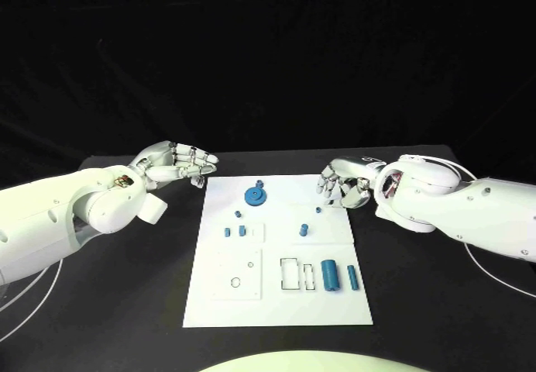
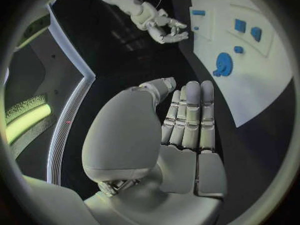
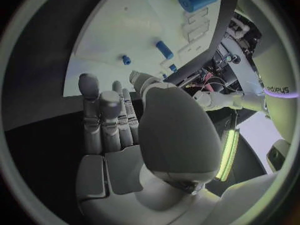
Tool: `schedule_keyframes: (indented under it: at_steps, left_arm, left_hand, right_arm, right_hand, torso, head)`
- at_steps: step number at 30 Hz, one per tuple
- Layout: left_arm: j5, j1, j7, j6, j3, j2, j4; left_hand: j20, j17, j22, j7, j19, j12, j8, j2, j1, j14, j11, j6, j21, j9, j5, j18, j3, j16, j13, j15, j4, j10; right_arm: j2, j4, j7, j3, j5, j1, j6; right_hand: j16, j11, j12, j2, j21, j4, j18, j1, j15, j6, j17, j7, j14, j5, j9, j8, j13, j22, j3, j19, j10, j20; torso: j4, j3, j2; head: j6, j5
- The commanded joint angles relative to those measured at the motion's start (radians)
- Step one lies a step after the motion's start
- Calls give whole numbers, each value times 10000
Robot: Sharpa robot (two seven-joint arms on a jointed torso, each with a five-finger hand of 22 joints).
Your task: Assemble the parts on the task board
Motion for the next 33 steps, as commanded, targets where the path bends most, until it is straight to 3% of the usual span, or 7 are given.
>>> schedule_keyframes:
  at_steps: [1,16,20,33]
  left_arm:
    - [1860,7,1170,-613,2,4,36]
    - [1999,-6,1390,-495,-14,-8,176]
    - [2011,-6,1381,-469,-14,-12,209]
    - [1984,-6,1339,-444,-16,-33,282]
  left_hand:
    - [-5,-16,-16,16,-62,42,66,27,-48,-42,-28,24,-44,0,-11,147,-7,-52,-12,-9,-45,76]
    - [-12,-70,-56,11,-65,67,109,32,-68,-37,-38,45,-107,2,-24,147,-33,-155,-34,-18,-96,120]
    - [-12,-70,-56,11,-65,67,109,32,-68,-37,-38,45,-107,2,-24,147,-33,-155,-34,-18,-96,120]
    - [-14,-88,-71,22,-66,59,105,31,-73,-39,-32,19,-129,-5,-28,146,-41,-192,-48,-17,-115,107]
  right_arm:
    - [12,120,-498,-15,-1558,-108,-287]
    - [325,101,-709,-36,-1959,-438,-707]
    - [423,17,-717,-37,-1955,-494,-630]
    - [636,-173,-766,-40,-2044,-624,-310]
  right_hand:
    - [555,10,-67,-48,628,5,-172,-96,-7,69,318,-14,113,4,33,-74,15,482,71,193,103,3]
    - [1927,-54,-121,48,2433,-55,-439,-192,-61,243,1176,-67,452,9,167,-65,35,1774,294,860,333,-25]
    - [2091,-75,-150,91,2657,-117,-468,-163,-82,321,1221,-86,469,-356,217,-55,40,1972,535,916,435,-40]
    - [2283,-137,-159,113,2988,-231,-517,-156,-126,499,1298,-135,504,-297,303,16,79,2228,792,1024,642,-75]
  torso:
    - [3,-2,2]
    - [18,3,11]
    - [23,-6,13]
    - [18,2,6]
  head:
    - [17,-43]
    - [-32,44]
    - [-31,68]
    - [-66,150]
